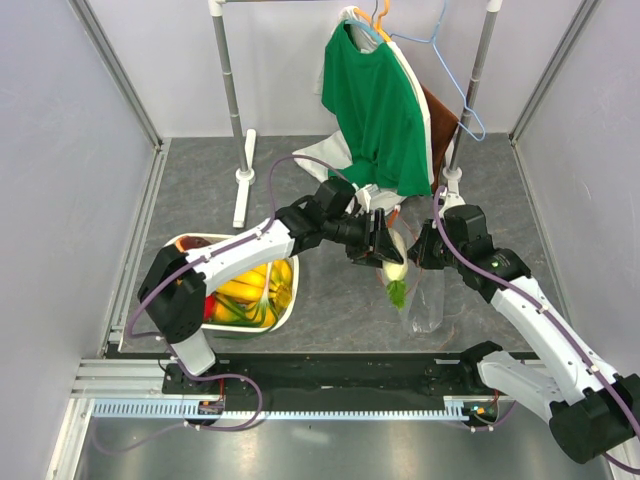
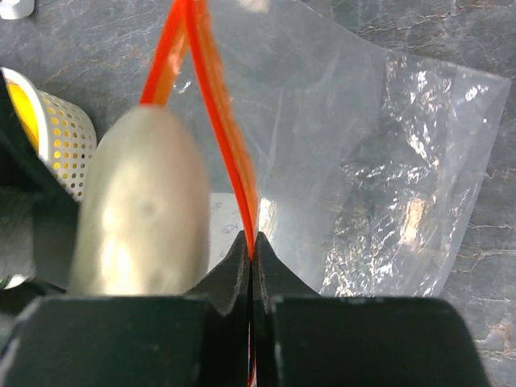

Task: Place the food in the zip-top bag and seal the zipper
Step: Place the fake vegetable in the zipper food storage bag.

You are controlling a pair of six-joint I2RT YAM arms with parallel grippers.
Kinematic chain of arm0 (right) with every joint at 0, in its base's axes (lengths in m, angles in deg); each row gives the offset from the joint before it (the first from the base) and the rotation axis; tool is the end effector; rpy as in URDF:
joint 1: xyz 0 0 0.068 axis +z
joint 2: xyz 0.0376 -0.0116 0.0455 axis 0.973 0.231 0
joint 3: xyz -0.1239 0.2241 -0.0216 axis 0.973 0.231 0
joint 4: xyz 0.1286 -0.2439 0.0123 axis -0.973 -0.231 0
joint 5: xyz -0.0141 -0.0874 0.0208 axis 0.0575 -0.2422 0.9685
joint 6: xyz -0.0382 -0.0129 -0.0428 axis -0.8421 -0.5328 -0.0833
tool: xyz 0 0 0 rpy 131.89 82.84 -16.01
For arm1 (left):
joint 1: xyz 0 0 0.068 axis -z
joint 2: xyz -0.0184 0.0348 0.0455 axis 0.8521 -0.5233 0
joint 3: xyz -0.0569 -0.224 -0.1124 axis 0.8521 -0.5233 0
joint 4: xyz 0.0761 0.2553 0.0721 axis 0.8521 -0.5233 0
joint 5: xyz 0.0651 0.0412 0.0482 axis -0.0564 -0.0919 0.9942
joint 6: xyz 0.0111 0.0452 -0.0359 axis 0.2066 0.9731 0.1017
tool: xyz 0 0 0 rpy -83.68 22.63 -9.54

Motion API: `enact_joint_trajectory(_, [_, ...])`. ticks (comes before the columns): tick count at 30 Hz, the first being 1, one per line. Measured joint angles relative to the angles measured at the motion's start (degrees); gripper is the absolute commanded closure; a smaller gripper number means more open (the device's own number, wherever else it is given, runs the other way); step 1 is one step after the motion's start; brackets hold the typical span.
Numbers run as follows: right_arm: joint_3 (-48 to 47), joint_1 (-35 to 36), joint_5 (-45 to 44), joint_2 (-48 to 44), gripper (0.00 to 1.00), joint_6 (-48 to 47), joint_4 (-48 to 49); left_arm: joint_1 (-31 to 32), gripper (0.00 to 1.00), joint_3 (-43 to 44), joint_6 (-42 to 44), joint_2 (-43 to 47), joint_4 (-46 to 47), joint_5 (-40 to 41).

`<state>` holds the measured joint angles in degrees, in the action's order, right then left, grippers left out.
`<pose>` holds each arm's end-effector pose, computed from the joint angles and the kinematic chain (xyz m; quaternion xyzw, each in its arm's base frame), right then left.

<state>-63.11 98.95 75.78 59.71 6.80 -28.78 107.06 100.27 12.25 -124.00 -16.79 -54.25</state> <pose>0.2133 0.0918 0.2692 0.0076 0.9048 0.2110 0.3700 0.2494 -0.3198 0.2602 0.1077 0.8485 -0.5123 0.0771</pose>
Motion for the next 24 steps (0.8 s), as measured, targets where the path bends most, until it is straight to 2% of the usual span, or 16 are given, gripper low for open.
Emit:
enact_joint_trajectory(5, [0.0,0.0,2.0,0.0,1.0,0.0,0.5,0.0,0.72,4.5,6.0,-1.2,-8.0,7.2])
enact_joint_trajectory(12, [0.0,1.3,4.5,0.0,1.0,-0.1,1.1,1.8,0.61,9.0,13.0,-1.2,-13.0,14.9])
enact_joint_trajectory(15, [0.0,1.5,4.9,0.1,1.0,-0.1,1.2,3.0,0.5,9.2,15.0,-1.2,-14.4,16.2])
enact_joint_trajectory(18, [-0.2,1.5,5.2,0.5,1.0,-0.1,1.2,3.5,0.3,9.1,16.4,-1.2,-15.5,16.7])
enact_joint_trajectory(21, [-0.3,1.5,5.4,0.6,1.0,-0.1,1.2,3.2,0.18,8.8,17.9,-0.7,-16.3,16.8])
enact_joint_trajectory(24, [-0.3,1.5,5.4,0.6,1.0,-0.1,1.2,2.1,0.14,6.4,19.1,2.1,-16.6,16.5])
